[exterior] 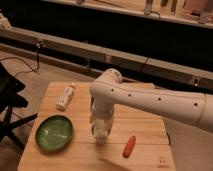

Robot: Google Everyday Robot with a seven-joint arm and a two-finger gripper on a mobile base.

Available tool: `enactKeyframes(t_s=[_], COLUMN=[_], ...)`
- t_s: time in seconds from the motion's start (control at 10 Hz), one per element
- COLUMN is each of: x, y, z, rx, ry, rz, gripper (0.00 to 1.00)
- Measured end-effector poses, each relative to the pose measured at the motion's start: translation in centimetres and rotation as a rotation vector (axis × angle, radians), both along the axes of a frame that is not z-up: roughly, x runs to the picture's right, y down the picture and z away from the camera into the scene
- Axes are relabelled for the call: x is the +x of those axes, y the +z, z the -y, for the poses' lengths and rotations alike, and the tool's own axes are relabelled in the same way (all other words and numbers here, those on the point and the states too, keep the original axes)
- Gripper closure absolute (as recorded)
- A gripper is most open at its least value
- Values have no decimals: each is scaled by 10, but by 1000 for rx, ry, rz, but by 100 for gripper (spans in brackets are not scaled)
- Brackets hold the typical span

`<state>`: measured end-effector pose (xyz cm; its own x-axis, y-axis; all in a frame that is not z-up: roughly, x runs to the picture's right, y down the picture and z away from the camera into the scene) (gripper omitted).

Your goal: Place the white sponge in the ceramic cup

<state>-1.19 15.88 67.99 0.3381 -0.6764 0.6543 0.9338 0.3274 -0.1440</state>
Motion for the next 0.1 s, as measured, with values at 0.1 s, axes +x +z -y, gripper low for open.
enactKeyframes(t_s=[0.1], x=[1], y=[-1], z=[3], rx=[6], ry=[6], rz=[-10], gripper=[20])
